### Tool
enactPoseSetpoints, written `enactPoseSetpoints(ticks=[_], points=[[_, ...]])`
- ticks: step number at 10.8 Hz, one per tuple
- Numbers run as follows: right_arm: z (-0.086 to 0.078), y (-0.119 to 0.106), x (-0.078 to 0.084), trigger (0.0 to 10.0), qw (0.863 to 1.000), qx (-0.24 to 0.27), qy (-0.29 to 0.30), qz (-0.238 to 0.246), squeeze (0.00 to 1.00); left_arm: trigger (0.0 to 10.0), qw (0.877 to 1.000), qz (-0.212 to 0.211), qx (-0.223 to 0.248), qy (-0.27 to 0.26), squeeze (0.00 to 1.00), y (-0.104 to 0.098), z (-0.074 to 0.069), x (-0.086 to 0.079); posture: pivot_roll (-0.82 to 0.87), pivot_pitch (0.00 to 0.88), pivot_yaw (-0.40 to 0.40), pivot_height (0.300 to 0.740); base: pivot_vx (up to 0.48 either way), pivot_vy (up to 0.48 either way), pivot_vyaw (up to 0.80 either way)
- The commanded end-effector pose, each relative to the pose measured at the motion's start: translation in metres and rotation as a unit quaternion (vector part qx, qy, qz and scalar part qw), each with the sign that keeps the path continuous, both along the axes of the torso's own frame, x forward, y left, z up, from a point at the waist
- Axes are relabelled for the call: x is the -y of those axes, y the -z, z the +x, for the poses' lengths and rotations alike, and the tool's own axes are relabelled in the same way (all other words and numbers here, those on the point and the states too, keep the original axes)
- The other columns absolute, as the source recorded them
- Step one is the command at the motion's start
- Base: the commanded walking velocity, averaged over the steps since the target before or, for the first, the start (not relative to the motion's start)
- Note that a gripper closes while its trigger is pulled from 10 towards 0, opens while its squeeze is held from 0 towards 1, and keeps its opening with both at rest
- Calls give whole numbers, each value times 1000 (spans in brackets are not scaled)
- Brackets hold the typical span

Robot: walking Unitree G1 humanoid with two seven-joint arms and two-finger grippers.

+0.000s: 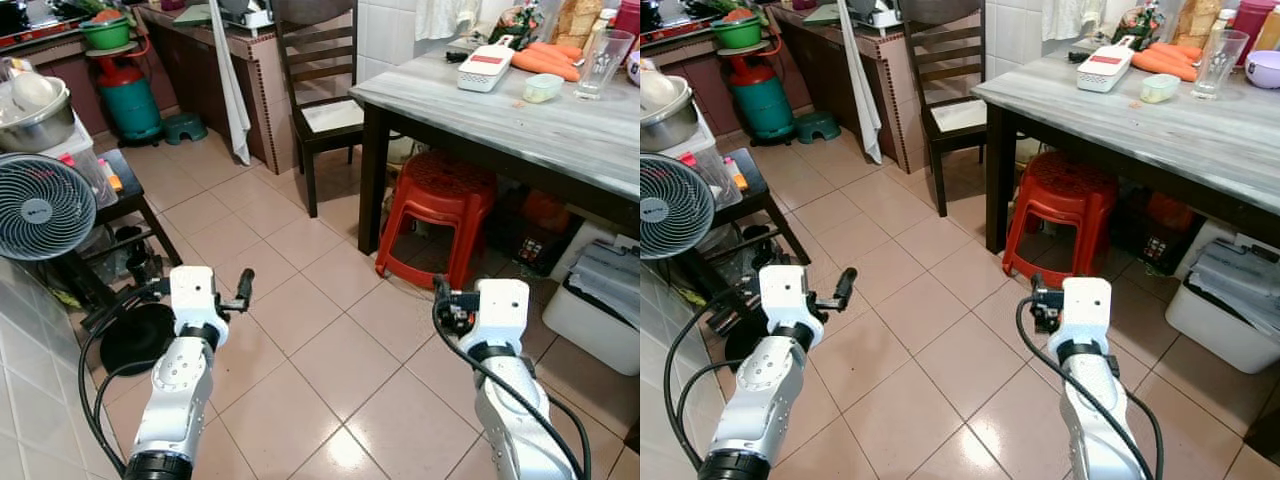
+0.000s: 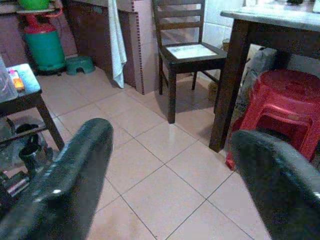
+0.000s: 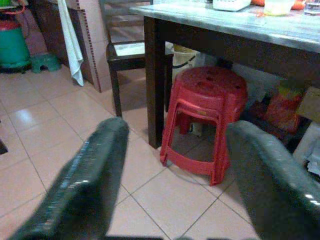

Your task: Setting the table

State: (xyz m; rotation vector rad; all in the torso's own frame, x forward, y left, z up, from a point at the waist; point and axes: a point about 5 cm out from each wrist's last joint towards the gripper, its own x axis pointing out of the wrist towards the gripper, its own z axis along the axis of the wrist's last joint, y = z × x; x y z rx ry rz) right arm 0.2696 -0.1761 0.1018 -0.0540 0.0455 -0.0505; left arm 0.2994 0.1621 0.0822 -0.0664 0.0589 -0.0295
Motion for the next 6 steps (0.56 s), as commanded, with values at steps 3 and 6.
enactPoseSetpoints(ticks=[3,6], points=[[1,-7,-1,0,1000,12,-4,0,0,0,1000,-2,-3,-14,0,0,1,-5,-93,0,95,740,0,0,0],[1,-7,-2,0,1000,11,-5,-8,0,353,1000,1,-4,-11,0,1,1,-4,-93,0,95,740,0,0,0]])
